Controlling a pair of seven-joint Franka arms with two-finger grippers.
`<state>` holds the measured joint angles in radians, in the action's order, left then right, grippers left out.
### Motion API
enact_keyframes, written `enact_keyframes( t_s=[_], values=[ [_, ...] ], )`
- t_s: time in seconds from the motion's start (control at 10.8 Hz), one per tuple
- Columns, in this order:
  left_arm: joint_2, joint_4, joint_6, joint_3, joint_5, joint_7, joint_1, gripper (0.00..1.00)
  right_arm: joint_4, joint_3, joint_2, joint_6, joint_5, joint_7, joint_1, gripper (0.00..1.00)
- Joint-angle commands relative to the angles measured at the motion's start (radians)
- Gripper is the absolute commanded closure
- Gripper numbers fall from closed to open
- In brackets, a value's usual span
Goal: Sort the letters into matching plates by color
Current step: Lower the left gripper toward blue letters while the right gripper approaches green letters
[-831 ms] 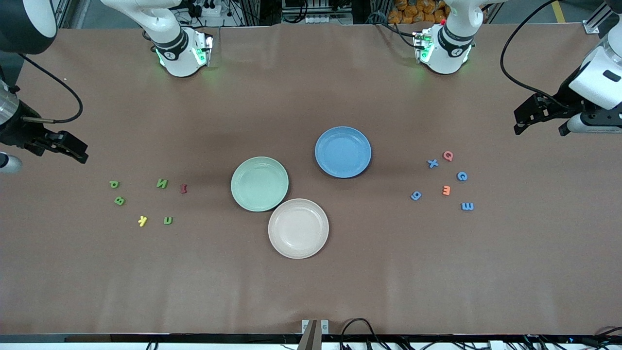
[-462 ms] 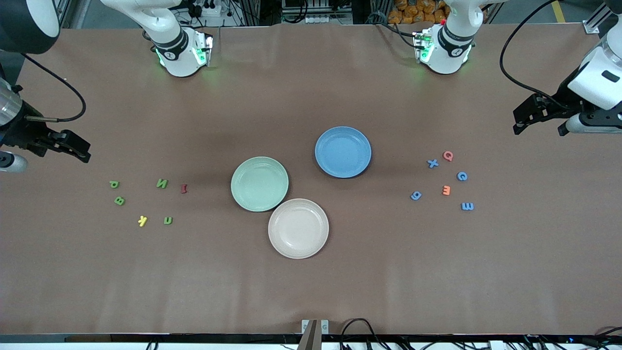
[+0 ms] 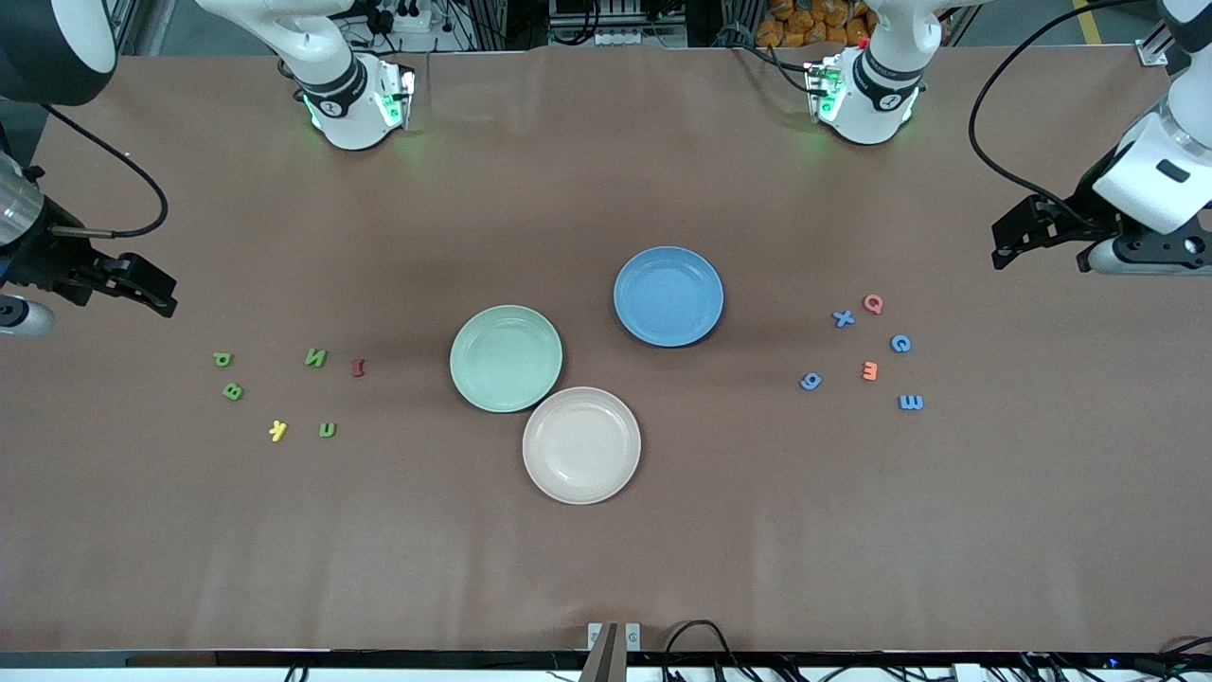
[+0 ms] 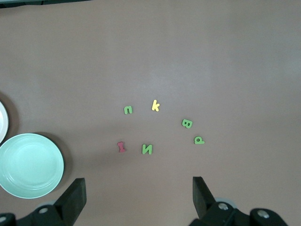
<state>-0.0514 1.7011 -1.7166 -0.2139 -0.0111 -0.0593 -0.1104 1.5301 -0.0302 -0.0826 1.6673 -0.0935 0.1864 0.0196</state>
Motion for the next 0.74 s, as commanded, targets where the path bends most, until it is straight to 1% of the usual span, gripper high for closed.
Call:
enact_keyframes(
  t_s=[0.0, 0.18, 0.28, 0.37, 0.55, 0.65],
  values=[
    [0.005, 0.049, -0.064, -0.002, -0.023, 0.018, -0.009, 0.00, 0.021, 0.003, 0.001, 0.008, -0.009, 0.002, 0.006, 0.00],
    [0.004, 0.113, -0.128, -0.001, -0.018, 0.018, -0.012, 0.00, 0.042, 0.003, 0.001, 0.026, -0.005, 0.007, 0.008, 0.00],
    [0.005, 0.144, -0.167, -0.001, -0.016, 0.018, -0.011, 0.00, 0.047, 0.004, 0.001, 0.029, 0.055, 0.019, 0.005, 0.00],
    [0.005, 0.176, -0.208, -0.001, -0.016, 0.018, -0.011, 0.00, 0.057, 0.004, 0.003, 0.038, 0.075, 0.040, 0.002, 0.00],
    [0.008, 0.225, -0.267, -0.001, -0.013, 0.018, -0.024, 0.00, 0.070, 0.004, 0.003, 0.052, 0.080, 0.048, 0.000, 0.00],
    [0.024, 0.232, -0.282, 0.001, -0.013, 0.018, -0.028, 0.00, 0.088, 0.006, 0.004, 0.066, 0.080, 0.054, 0.000, 0.00]
  ],
)
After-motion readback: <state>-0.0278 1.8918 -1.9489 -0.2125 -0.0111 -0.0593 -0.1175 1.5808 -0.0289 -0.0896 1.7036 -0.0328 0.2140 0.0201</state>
